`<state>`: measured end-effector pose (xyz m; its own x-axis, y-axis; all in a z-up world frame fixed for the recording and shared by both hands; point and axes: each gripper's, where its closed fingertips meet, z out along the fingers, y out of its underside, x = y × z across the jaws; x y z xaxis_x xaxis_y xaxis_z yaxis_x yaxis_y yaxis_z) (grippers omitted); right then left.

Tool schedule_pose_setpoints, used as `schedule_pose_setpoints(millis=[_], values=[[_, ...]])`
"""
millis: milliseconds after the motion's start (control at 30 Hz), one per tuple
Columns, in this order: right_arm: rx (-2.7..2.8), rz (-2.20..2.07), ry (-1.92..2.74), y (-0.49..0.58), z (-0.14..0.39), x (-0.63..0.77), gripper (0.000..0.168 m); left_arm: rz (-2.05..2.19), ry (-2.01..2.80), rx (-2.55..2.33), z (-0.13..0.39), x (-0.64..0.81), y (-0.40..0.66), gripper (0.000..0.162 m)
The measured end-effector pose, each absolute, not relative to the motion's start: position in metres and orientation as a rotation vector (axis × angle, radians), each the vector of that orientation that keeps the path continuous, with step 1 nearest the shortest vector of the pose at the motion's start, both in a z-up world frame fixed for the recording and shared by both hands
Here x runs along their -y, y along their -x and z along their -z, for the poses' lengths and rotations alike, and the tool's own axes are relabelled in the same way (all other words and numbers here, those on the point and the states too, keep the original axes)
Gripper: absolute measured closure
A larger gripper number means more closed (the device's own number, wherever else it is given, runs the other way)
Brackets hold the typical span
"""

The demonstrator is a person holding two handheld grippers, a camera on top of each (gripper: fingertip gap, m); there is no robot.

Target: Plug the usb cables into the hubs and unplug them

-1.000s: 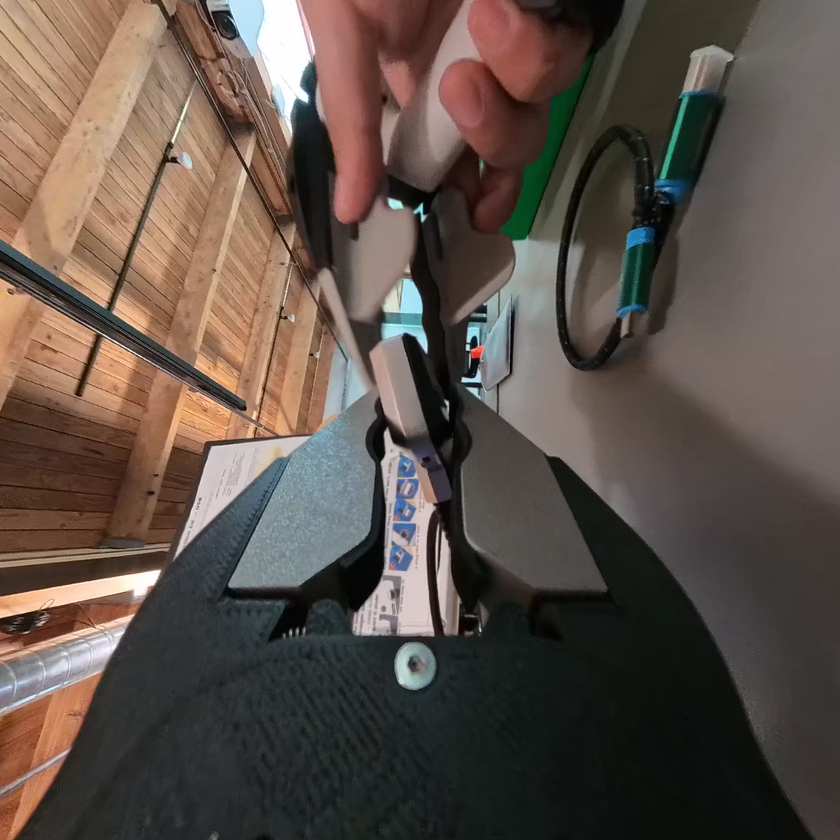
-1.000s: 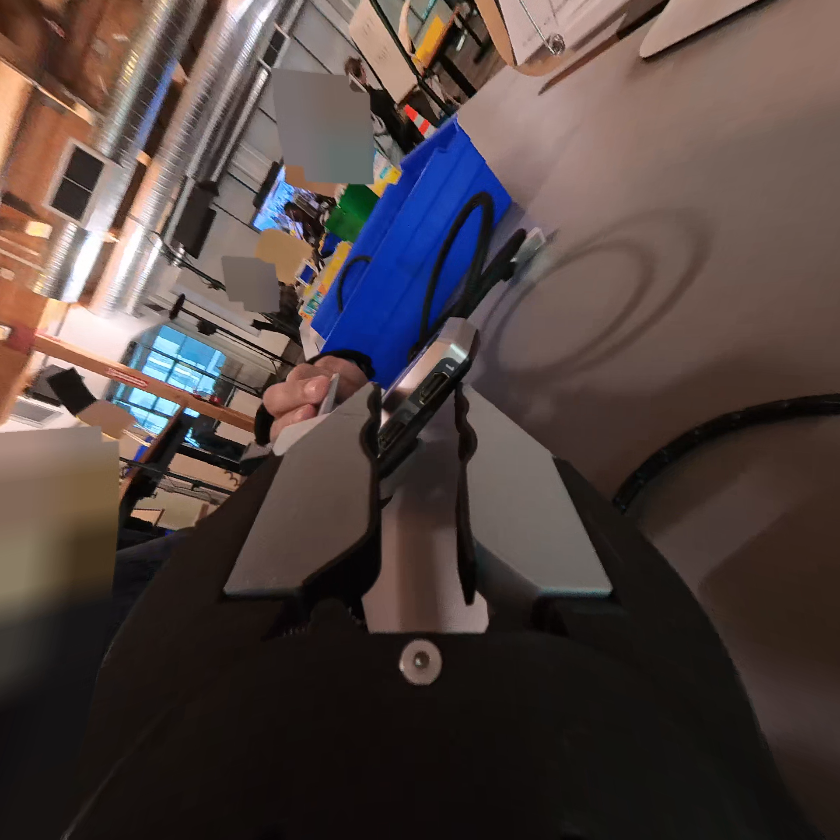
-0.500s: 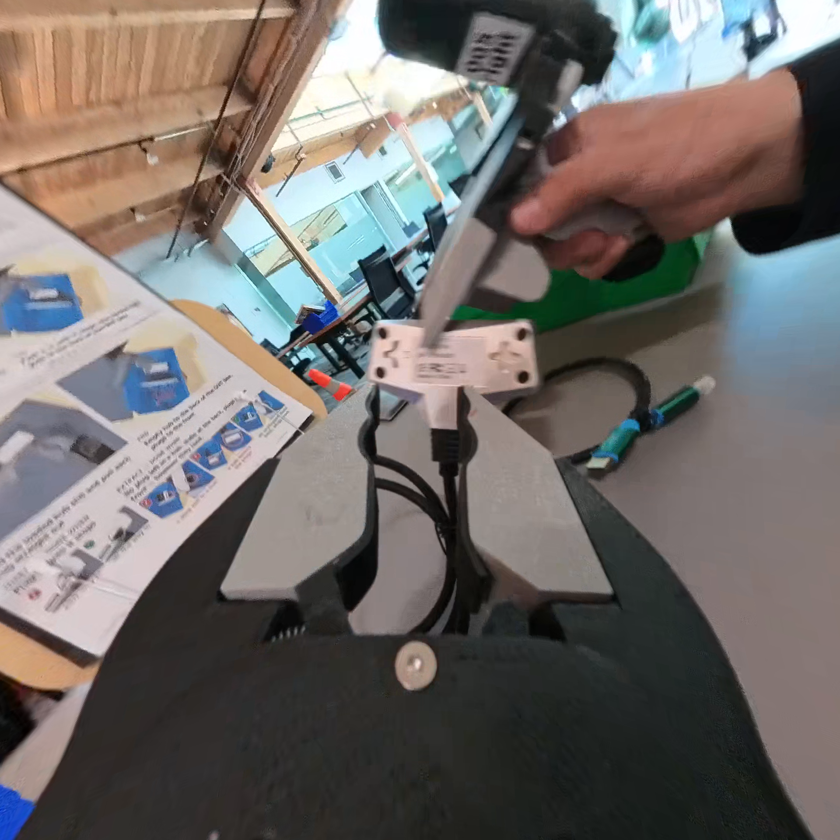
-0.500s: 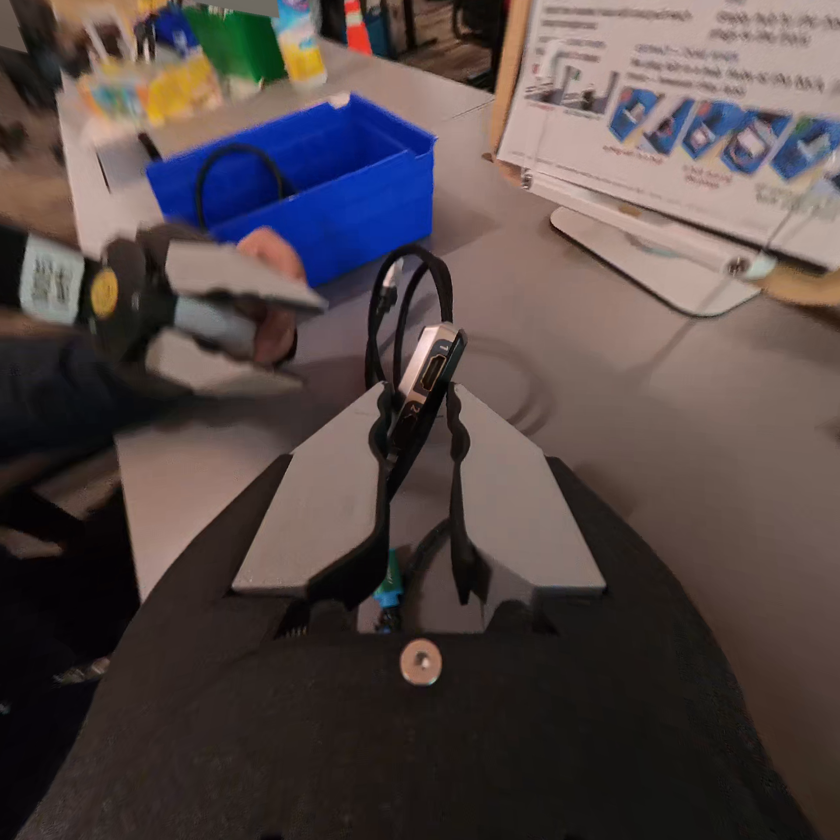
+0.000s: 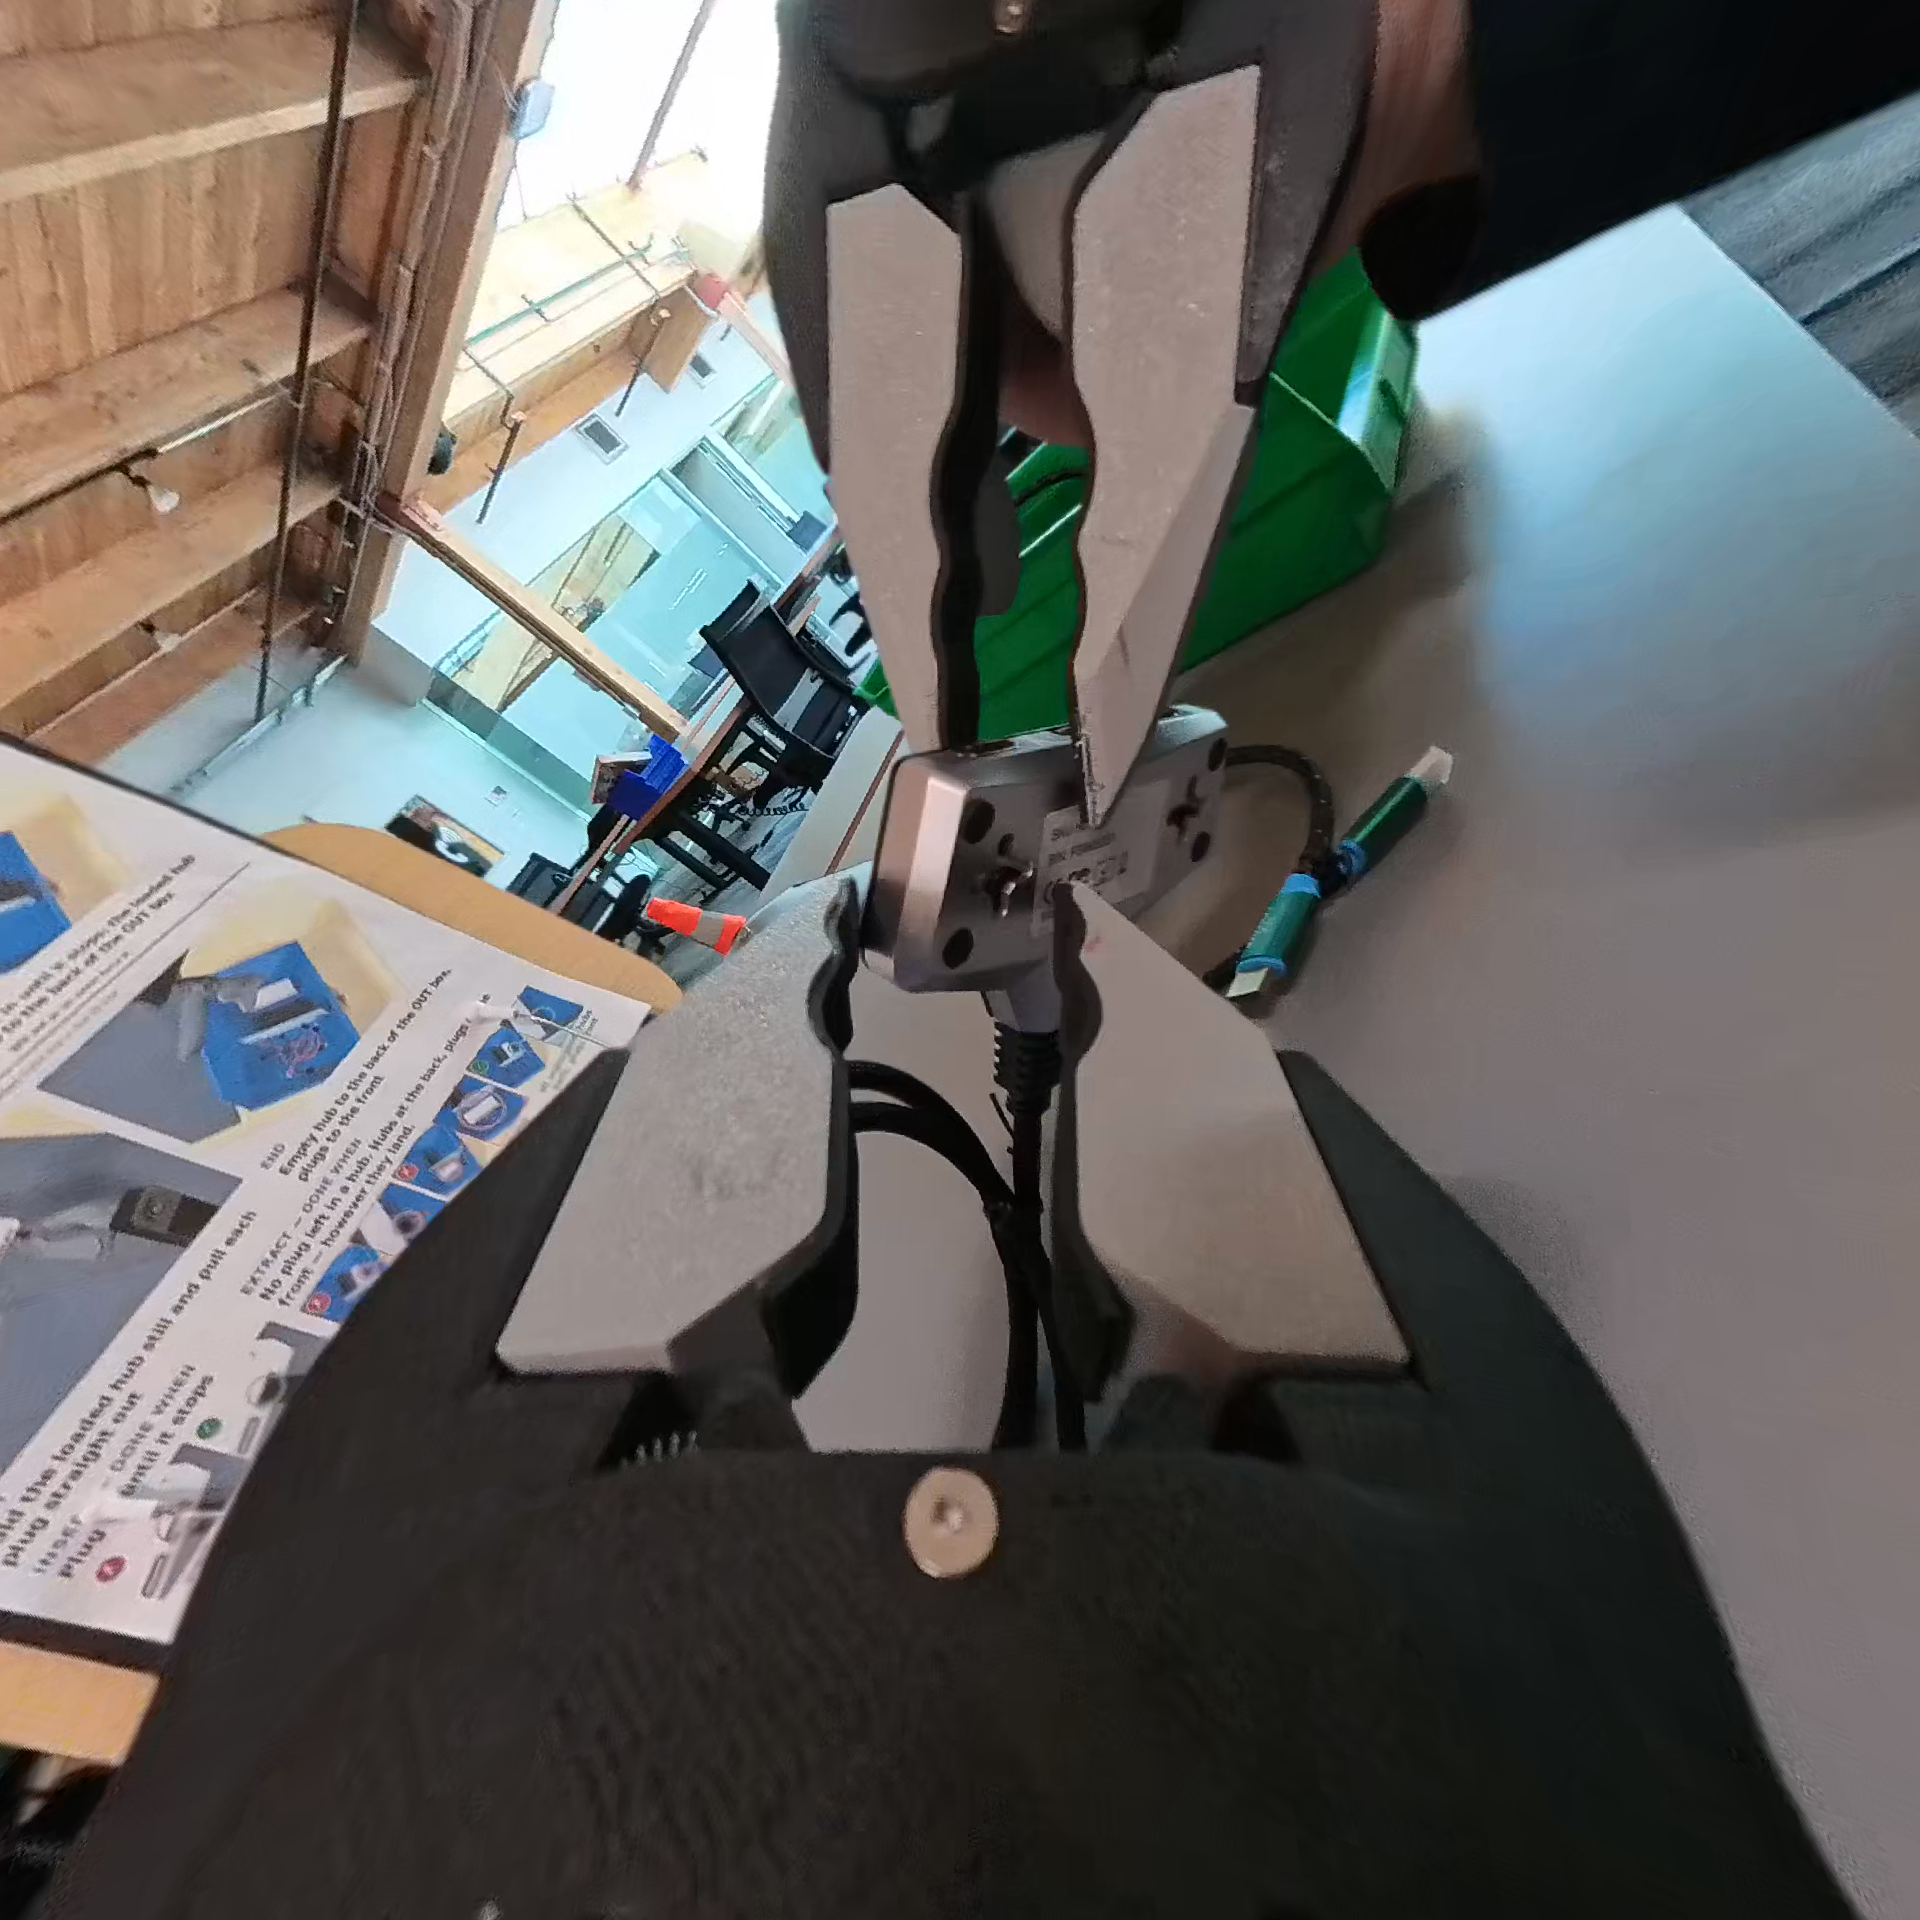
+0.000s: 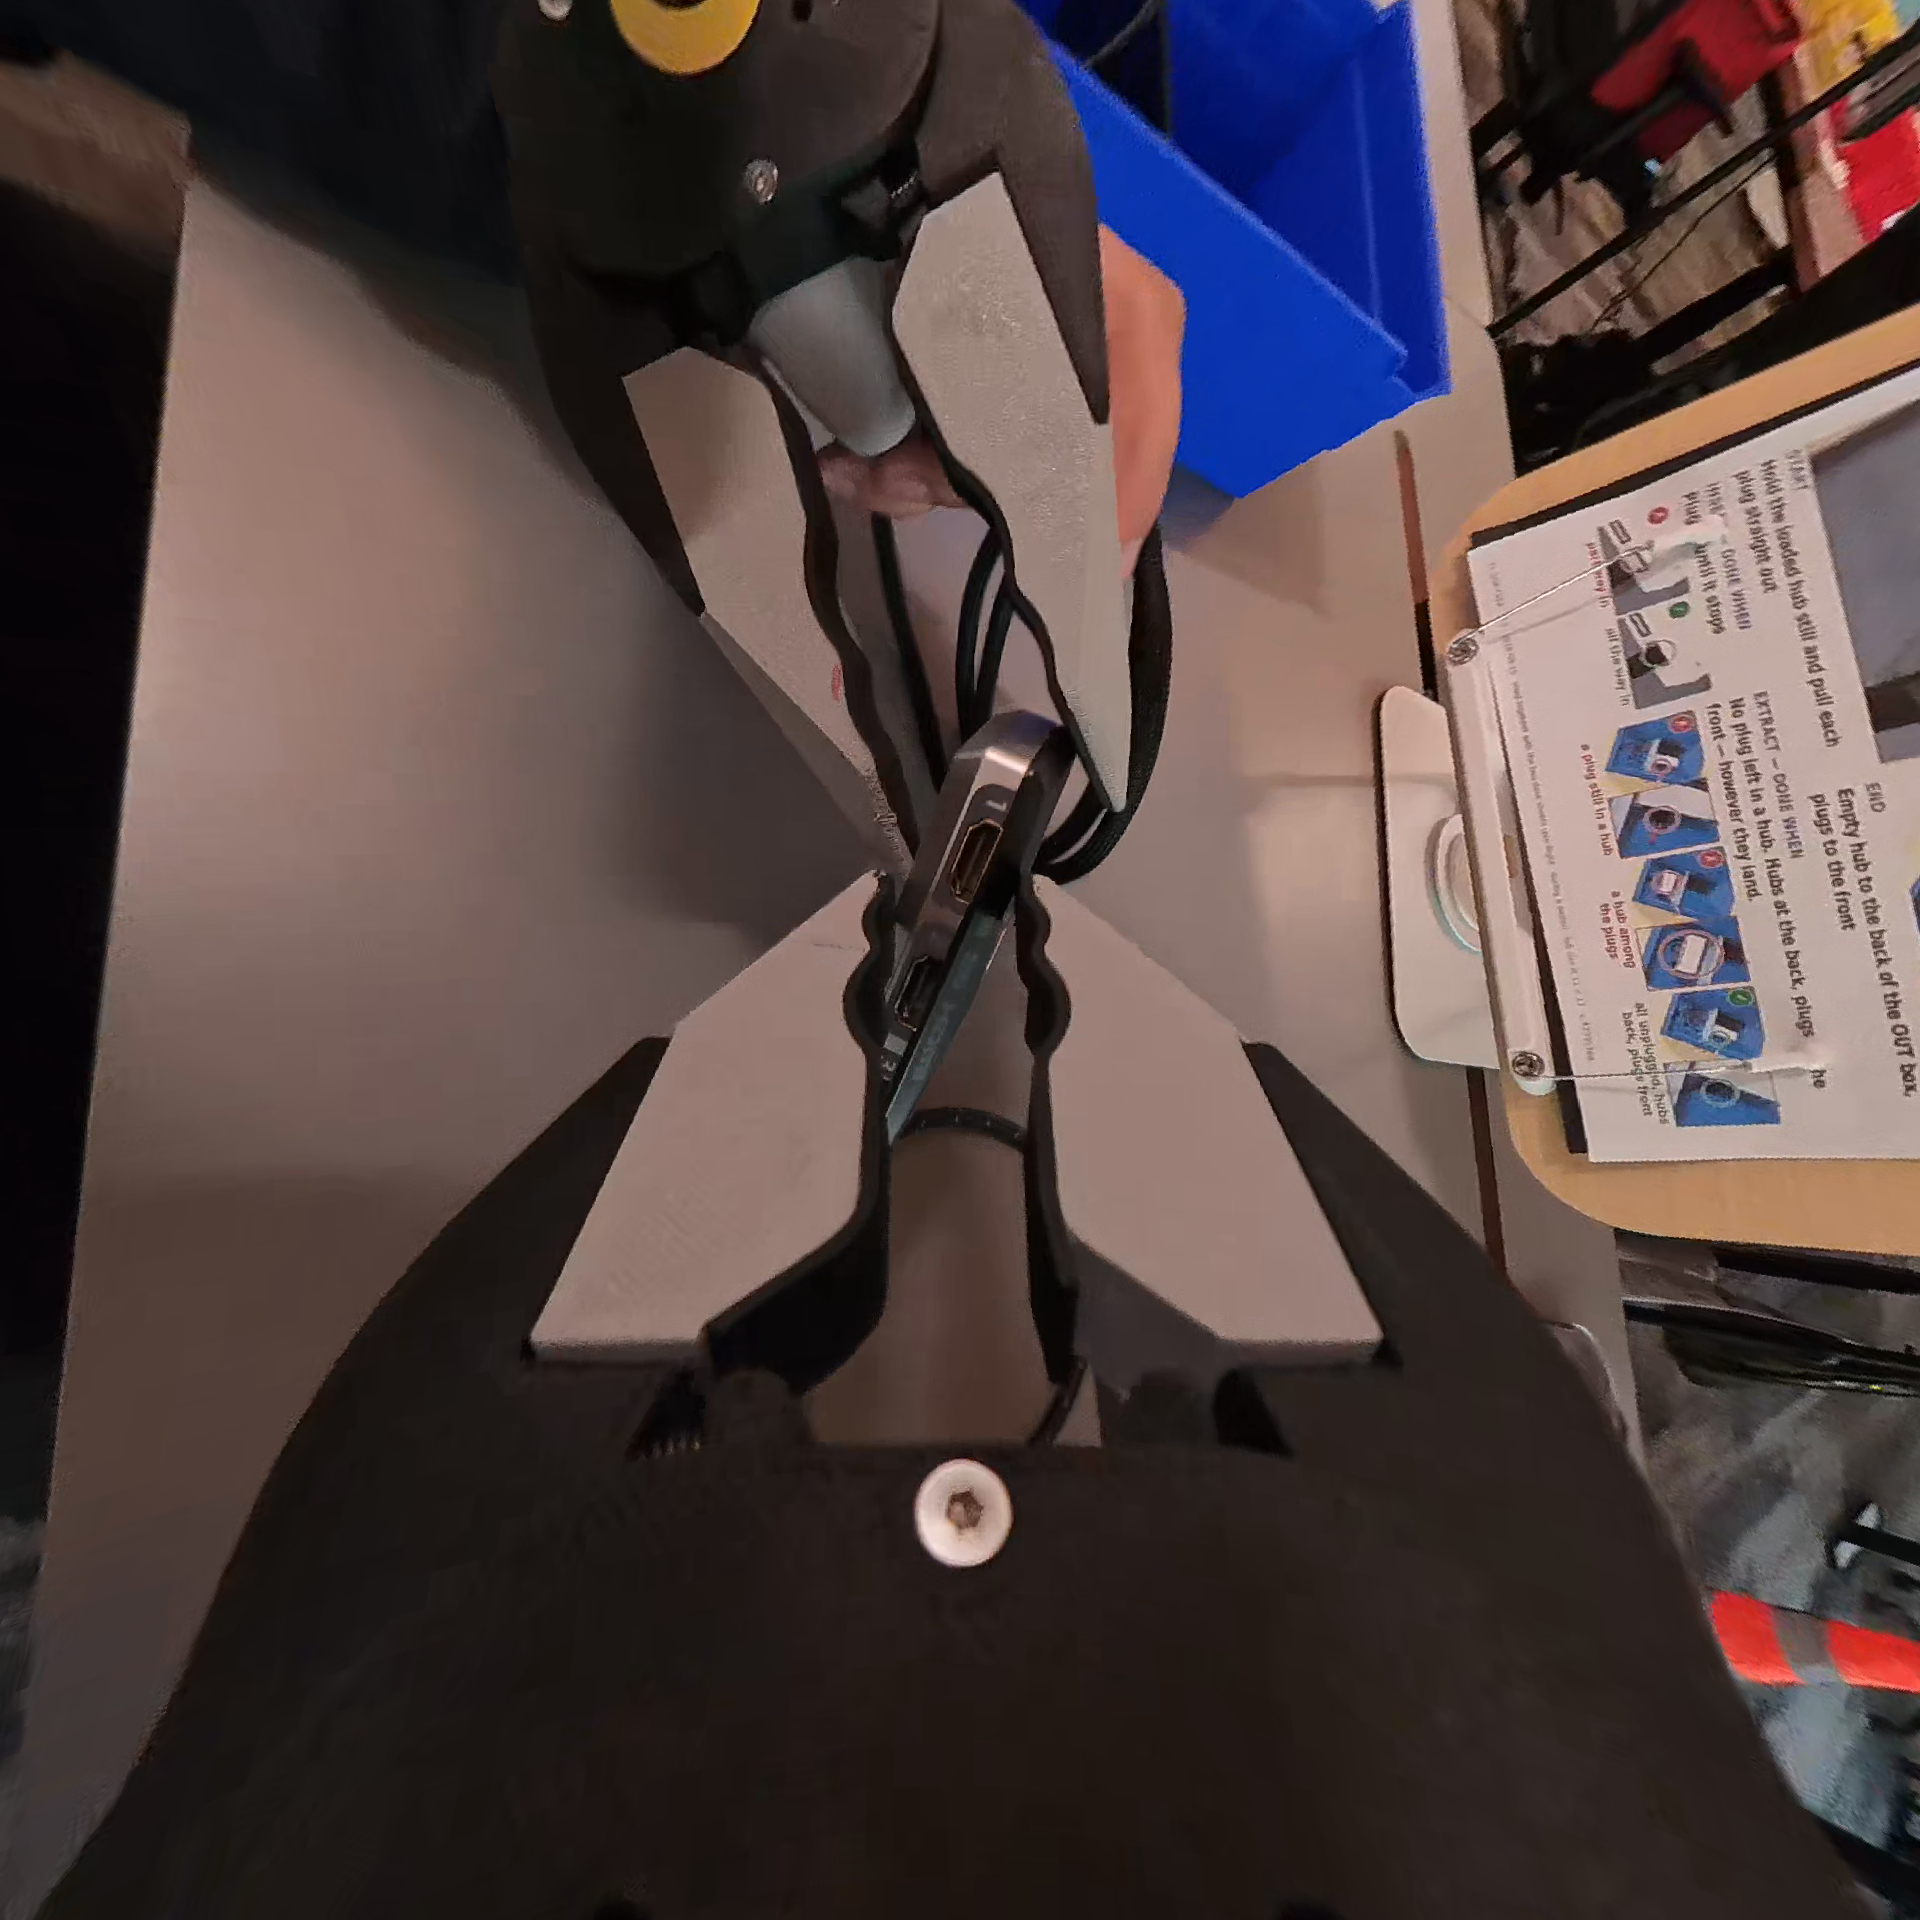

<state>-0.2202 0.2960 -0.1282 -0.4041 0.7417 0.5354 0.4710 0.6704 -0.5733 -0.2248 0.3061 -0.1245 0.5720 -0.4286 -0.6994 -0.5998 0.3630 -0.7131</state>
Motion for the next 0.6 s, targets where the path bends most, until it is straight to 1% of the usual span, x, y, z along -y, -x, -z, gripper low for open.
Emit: schedule_pose_setpoints(millis=[333, 600], values=[[2.227, -0.213, 0.890, 0.211, 0.146, -0.292, 0.149, -0.338, 1.179, -1.199, 0.141, -0.303, 0.215, 0.129], [2.118, -0.254, 0.914, 0.216, 0.134, -0.296, 0.146, -0.373, 1.210, -1.177, 0.131, -0.303, 0.223, 0.137]])
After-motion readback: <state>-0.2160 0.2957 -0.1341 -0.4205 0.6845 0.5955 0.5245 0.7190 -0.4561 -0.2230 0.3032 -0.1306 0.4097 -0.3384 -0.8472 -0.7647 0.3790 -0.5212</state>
